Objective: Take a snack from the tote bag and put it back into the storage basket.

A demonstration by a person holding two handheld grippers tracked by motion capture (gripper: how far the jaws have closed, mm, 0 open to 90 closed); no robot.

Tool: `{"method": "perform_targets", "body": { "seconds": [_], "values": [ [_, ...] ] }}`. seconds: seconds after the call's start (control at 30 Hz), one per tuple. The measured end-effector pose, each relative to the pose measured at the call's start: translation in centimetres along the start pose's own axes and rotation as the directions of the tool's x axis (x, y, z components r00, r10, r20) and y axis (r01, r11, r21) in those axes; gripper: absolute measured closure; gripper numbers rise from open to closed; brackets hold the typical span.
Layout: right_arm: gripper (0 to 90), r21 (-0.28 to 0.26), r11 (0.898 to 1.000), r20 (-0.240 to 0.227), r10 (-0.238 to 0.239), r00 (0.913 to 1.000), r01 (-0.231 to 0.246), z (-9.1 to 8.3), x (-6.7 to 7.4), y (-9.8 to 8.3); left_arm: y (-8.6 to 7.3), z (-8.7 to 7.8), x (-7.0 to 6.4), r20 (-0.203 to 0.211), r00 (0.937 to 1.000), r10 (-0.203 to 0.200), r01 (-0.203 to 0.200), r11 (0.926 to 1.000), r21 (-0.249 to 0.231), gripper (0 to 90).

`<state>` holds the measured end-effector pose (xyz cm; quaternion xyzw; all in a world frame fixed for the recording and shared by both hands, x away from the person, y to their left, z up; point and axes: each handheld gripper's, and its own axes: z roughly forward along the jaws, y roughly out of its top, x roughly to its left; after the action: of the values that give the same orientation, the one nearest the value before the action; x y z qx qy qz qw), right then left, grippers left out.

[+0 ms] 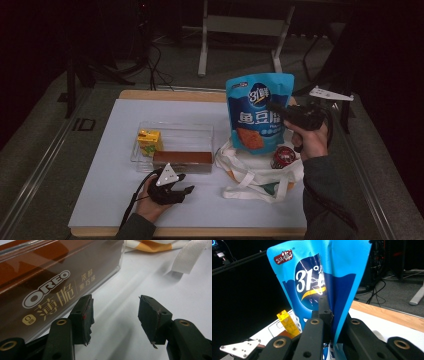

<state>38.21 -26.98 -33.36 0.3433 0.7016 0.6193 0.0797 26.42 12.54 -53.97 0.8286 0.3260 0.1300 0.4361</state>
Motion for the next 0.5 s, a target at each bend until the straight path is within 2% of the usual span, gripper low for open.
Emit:
{"method": "perform_targets", "body": {
  "seconds": [0.5],
  "values": [
    [88.8,-0.019,1.0,-0.027,-0.004,0.9996,0.003,1.8,1.3,2.1,0.0,0.0,0.0,0.003,1.0,-0.002,0.002,1.0,0.001,44.8]
  ]
}}
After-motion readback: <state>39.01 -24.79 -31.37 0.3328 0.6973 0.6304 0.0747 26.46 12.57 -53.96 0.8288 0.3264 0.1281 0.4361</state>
